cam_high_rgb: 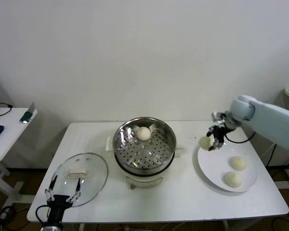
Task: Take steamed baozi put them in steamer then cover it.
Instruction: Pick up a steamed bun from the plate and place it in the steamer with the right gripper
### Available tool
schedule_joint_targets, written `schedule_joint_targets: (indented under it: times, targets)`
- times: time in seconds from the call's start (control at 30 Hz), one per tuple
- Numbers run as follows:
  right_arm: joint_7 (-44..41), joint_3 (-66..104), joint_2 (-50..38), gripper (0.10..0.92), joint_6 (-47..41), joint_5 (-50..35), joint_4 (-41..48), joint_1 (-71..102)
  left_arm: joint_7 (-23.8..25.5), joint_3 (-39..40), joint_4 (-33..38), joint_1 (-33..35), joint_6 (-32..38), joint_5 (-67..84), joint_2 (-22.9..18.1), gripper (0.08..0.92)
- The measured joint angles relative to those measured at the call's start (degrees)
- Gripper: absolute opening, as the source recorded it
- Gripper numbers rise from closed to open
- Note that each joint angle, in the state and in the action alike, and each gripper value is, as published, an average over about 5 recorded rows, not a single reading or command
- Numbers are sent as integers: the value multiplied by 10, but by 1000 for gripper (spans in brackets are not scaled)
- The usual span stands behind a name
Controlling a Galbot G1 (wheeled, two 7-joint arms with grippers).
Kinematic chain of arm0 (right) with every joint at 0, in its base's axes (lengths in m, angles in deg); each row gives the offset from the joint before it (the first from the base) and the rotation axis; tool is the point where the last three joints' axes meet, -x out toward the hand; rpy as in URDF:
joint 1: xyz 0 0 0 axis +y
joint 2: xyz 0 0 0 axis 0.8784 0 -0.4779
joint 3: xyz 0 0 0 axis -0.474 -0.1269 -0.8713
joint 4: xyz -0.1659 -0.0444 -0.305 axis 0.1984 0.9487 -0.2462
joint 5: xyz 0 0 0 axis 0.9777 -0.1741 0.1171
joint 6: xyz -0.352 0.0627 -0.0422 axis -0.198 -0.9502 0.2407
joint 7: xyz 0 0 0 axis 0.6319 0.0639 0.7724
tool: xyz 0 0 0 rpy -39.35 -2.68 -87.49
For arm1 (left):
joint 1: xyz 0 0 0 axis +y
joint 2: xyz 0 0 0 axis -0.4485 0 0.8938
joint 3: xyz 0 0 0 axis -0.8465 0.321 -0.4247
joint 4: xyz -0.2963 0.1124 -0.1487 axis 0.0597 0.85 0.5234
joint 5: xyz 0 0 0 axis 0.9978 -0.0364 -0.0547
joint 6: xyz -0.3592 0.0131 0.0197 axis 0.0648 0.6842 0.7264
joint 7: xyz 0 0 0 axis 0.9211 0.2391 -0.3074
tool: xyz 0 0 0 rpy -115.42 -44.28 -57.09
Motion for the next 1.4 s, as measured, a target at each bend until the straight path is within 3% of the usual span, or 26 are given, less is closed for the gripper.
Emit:
schedule_joint_targets:
  times: [0.53,1.0,1.4]
  targets:
    - [39,-88,173,687,-51,-188,-2,-149,0,17,15,6,3,7,1,823]
    - [82,-89,321,689,-81,-217,45,-84,-1,11,35,4,-5,14,13,823]
    - [91,-105,375,697,-84,-212,66,-27,-1,8,35,4,-2,18,14,823]
